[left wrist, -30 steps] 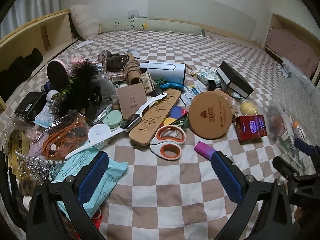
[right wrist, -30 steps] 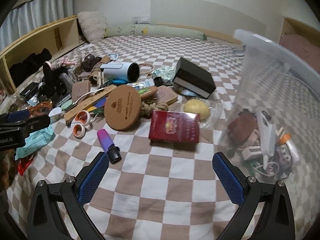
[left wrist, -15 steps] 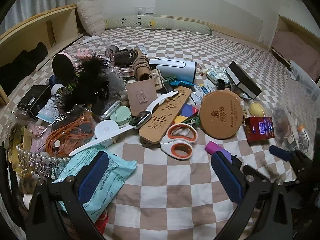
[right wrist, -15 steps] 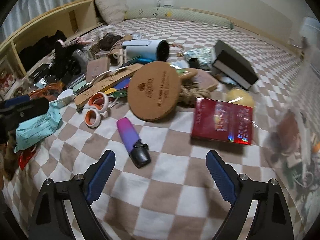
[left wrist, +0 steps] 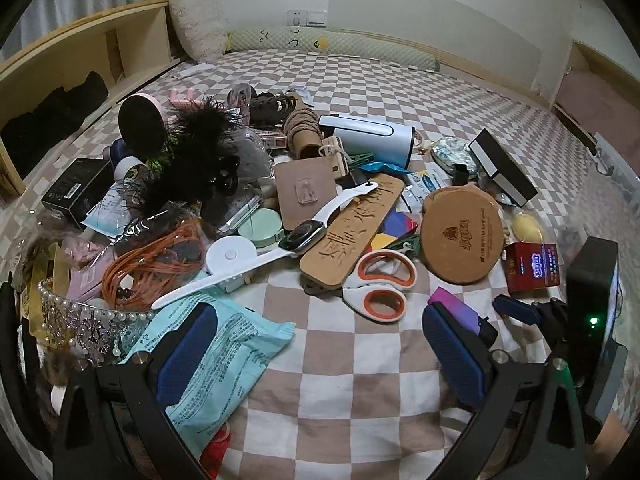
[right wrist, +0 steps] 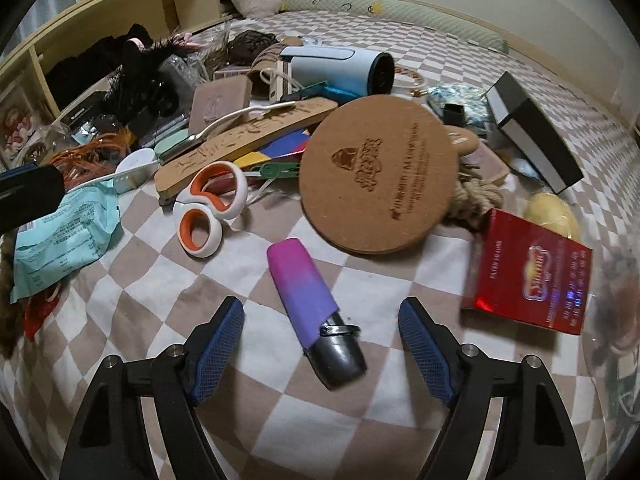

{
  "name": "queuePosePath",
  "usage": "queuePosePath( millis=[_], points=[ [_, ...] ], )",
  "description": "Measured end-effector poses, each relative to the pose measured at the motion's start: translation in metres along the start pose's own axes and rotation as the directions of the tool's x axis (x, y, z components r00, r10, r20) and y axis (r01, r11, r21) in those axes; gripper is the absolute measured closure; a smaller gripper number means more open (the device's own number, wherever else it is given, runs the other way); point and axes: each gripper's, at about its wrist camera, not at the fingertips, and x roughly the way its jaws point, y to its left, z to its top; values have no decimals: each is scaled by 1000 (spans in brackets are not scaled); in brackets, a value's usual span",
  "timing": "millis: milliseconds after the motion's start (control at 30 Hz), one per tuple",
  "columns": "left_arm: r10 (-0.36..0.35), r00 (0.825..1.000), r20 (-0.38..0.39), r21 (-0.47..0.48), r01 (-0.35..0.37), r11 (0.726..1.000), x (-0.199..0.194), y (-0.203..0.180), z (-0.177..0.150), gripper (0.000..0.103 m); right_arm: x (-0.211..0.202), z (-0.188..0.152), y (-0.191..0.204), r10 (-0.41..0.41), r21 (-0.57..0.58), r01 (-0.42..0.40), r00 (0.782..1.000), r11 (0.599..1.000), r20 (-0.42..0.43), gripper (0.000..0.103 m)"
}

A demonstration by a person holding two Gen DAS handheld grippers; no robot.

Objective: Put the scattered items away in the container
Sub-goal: 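Close the right gripper on the purple-pink lighter and lift it, then lower the left gripper onto the orange-handled scissors and close on them while the right holds the lighter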

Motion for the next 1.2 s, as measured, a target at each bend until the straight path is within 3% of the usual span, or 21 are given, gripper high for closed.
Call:
queuePosePath(
  millis=[167, 300, 333, 533, 933, 1200],
  points=[
    [-4, 1000, -10, 3, 4, 1000, 3, -1, -1, 0, 2, -2, -1, 2, -1, -2, 1000, 1000, 3, 34],
    [-9, 1000, -17, 8, 10, 1000, 5, -4, -2, 0, -1, -2, -7, 1, 13, -1, 1000, 1000, 11, 64],
    [-9, 1000, -18, 9, 9, 1000, 5, -5, -3, 0, -2, -3, -8, 3, 17, -3, 1000, 1000, 13, 66],
    [-18, 1000, -24, 21, 19, 1000, 8, -8, -5, 0, -9, -12, -5, -6, 1, 6, 1000, 1000, 10, 73],
    [-62, 997, -51, 22, 63, 998, 31, -26, -9, 1, -31, -43, -23, -29, 58, 29, 999, 998, -14, 74],
    [17, 999, -41, 134, -11, 991, 60, -63, -12, 11, -39, -59, -41, -21, 131, 24, 999, 991, -26, 74]
  ],
)
